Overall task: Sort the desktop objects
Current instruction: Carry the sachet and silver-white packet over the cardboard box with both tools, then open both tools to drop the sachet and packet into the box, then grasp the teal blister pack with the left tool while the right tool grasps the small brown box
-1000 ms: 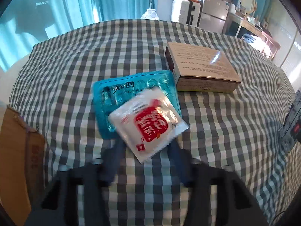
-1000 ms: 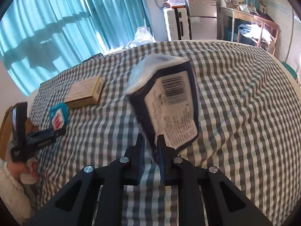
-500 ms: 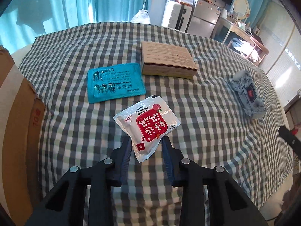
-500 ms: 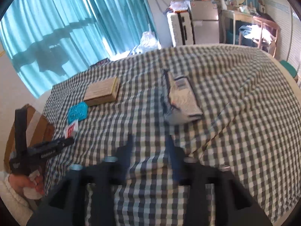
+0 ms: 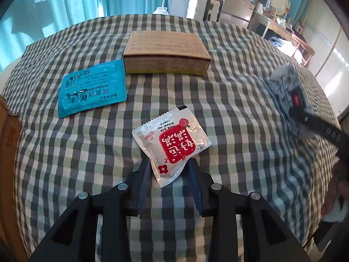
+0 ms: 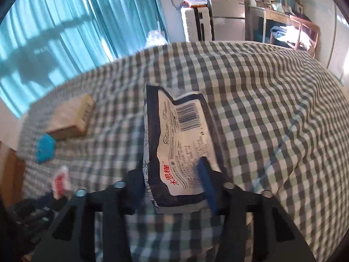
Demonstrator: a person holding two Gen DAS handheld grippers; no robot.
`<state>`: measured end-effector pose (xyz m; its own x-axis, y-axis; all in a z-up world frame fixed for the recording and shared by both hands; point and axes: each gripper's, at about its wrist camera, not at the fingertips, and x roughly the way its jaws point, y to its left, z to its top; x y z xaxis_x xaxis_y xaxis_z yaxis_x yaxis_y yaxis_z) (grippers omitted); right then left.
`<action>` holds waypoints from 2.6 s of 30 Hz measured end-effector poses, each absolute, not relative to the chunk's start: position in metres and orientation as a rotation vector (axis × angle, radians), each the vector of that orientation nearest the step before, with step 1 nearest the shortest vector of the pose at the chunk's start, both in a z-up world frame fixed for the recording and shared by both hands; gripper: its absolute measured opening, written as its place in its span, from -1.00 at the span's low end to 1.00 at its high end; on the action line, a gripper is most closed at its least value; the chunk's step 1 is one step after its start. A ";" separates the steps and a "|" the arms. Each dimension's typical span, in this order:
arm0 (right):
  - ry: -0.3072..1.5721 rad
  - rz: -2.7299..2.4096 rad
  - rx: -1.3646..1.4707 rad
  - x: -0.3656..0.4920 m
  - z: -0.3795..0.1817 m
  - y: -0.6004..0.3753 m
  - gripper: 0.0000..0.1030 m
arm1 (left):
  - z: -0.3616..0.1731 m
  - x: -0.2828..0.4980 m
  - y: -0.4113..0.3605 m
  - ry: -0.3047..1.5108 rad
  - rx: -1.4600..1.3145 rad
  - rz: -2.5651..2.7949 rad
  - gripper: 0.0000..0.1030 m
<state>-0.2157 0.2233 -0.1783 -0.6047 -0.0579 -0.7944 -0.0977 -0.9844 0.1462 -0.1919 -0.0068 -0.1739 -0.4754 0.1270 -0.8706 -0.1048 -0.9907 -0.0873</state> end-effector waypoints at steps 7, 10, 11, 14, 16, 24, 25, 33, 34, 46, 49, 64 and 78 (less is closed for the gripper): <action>0.341 2.806 -1.356 -0.177 -0.157 0.231 -0.75 | -0.140 -0.197 -0.006 -0.162 -1.442 2.651 -0.36; 0.344 2.838 -1.350 -0.150 -0.137 0.220 -0.76 | -0.119 -0.186 -0.007 -0.207 -1.404 2.659 -0.36; 0.337 2.853 -1.346 -0.143 -0.129 0.214 -0.76 | -0.109 -0.180 -0.007 -0.210 -1.388 2.660 -0.36; 0.339 2.906 -1.333 -0.118 -0.106 0.197 -0.77 | -0.081 -0.162 -0.012 -0.239 -1.352 2.667 -0.36; 0.357 2.944 -1.310 -0.099 -0.088 0.187 -0.77 | -0.064 -0.151 -0.016 -0.251 -1.324 2.678 -0.36; 0.365 3.099 -1.246 -0.044 -0.025 0.136 -0.77 | 0.007 -0.101 -0.043 -0.229 -1.203 2.758 -0.36; 0.347 3.116 -1.231 -0.040 -0.019 0.127 -0.77 | 0.016 -0.096 -0.048 -0.232 -1.184 2.770 -0.36; 0.244 3.301 -1.154 -0.018 0.030 0.035 -0.77 | 0.072 -0.060 -0.132 -0.252 -1.086 2.923 -0.36; 0.235 3.314 -1.162 -0.018 0.031 0.023 -0.77 | 0.076 -0.057 -0.145 -0.250 -1.088 2.951 -0.36; 0.196 3.502 -1.392 -0.050 0.012 -0.146 -0.78 | 0.041 -0.035 -0.273 -0.309 -1.255 3.063 -0.35; 0.183 3.495 -1.458 -0.063 -0.002 -0.175 -0.78 | 0.021 -0.038 -0.293 -0.336 -1.333 3.058 -0.35; 0.086 3.532 -1.320 -0.094 0.014 -0.204 0.12 | -0.001 -0.048 -0.316 -0.319 -1.423 3.128 0.77; 0.046 3.455 -1.059 -0.061 0.050 -0.117 0.49 | 0.028 -0.029 -0.237 -0.186 -1.344 3.084 0.97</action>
